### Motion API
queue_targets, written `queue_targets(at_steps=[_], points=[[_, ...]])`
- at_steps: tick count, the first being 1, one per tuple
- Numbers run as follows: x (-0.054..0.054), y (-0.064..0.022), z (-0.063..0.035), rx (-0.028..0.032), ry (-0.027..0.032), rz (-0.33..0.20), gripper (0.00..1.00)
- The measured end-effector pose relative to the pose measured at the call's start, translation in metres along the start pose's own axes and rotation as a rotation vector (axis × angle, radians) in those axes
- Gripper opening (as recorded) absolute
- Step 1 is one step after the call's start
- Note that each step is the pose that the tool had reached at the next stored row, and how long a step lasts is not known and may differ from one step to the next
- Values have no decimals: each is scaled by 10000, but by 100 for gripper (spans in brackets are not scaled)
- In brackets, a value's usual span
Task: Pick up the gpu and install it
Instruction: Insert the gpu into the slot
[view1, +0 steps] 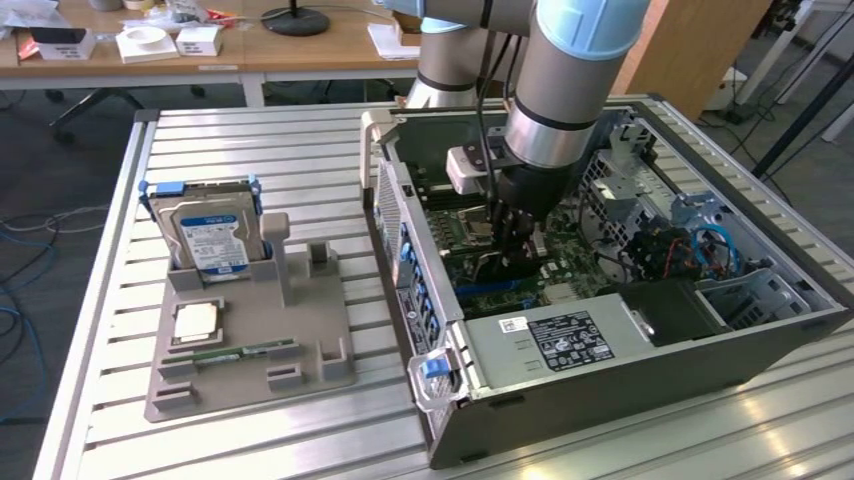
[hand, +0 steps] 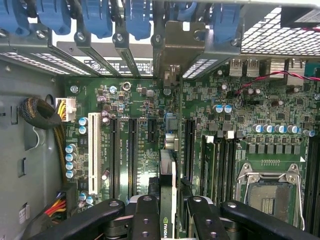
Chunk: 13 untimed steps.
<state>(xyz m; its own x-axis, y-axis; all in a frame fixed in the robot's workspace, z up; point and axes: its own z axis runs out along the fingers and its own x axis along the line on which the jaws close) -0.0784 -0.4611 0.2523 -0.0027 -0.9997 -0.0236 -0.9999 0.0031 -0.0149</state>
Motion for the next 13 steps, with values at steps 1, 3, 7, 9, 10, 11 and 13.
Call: queue_targets(at_steps=[1, 3, 7, 9, 10, 11, 13], points=[[0, 0, 0, 0, 0, 0, 26], [0, 3, 3, 1, -1, 4, 26], [0, 3, 10, 1, -2, 4, 26], [0, 3, 16, 1, -3, 4, 26], [0, 3, 15, 1, -1, 5, 26], [0, 4, 15, 0, -1, 4, 26], [0, 4, 15, 0, -1, 5, 26]])
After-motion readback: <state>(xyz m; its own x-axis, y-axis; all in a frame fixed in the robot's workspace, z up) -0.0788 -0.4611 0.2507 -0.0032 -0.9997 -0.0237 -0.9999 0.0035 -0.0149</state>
